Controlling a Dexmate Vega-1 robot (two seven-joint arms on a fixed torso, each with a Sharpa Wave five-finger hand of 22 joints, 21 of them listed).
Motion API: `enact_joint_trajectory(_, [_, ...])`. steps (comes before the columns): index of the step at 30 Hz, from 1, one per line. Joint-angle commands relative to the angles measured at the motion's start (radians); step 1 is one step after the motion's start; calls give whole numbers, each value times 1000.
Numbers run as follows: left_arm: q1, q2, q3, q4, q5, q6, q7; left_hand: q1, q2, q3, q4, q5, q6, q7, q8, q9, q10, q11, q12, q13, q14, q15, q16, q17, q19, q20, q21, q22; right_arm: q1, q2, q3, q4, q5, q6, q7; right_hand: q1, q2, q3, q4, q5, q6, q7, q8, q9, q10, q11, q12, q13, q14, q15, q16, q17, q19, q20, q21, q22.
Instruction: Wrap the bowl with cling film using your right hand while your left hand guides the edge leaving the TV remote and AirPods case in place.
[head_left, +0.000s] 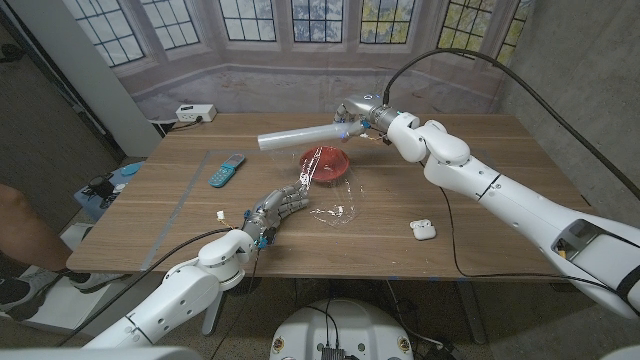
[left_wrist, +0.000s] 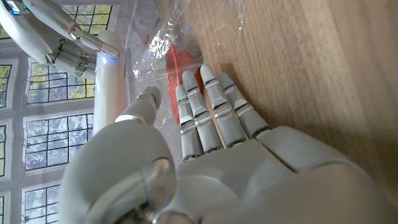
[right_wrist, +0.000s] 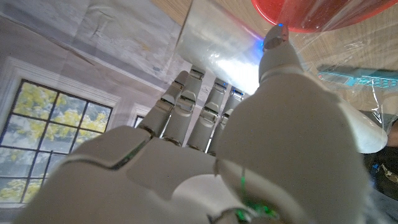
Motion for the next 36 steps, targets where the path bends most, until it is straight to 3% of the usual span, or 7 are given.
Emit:
enact_joint_trajectory(1, [-9, 5, 8, -8, -9, 32, 15, 83, 74, 6, -1, 0, 32, 10, 5, 6, 27, -10, 5, 6, 14, -13, -1, 2, -1, 0, 7, 2, 34, 18, -19, 55, 5, 5, -13, 125, 143, 1, 2, 7, 84, -65, 8, 9, 58, -43, 2, 4, 57, -153, 8, 2, 13, -128, -1, 6])
enact_joint_trajectory(14, [-22, 5, 17, -9, -7, 52, 28, 136, 93, 18, -12, -2, 141, -8, 31, 8, 134, -59, 39, 21, 77, -54, 12, 3, -4, -6, 17, 4, 71, 43, -45, 117, 11, -1, -18, 126, 144, 0, 3, 6, 86, -64, 8, 9, 60, -43, 1, 4, 62, -153, 8, 5, 17, -128, -1, 6])
enact_joint_trajectory(36, [1, -4, 17, -25, -8, 51, 66, 153, 90, 14, -10, -4, 170, -10, 33, 10, 155, -69, 45, 34, 86, -71, 9, 3, -4, -10, 23, 4, 133, 84, -88, 241, 39, 12, -38, 127, 143, -2, 3, 7, 85, -64, 8, 9, 60, -43, -1, 5, 62, -153, 4, 6, 19, -128, -1, 6])
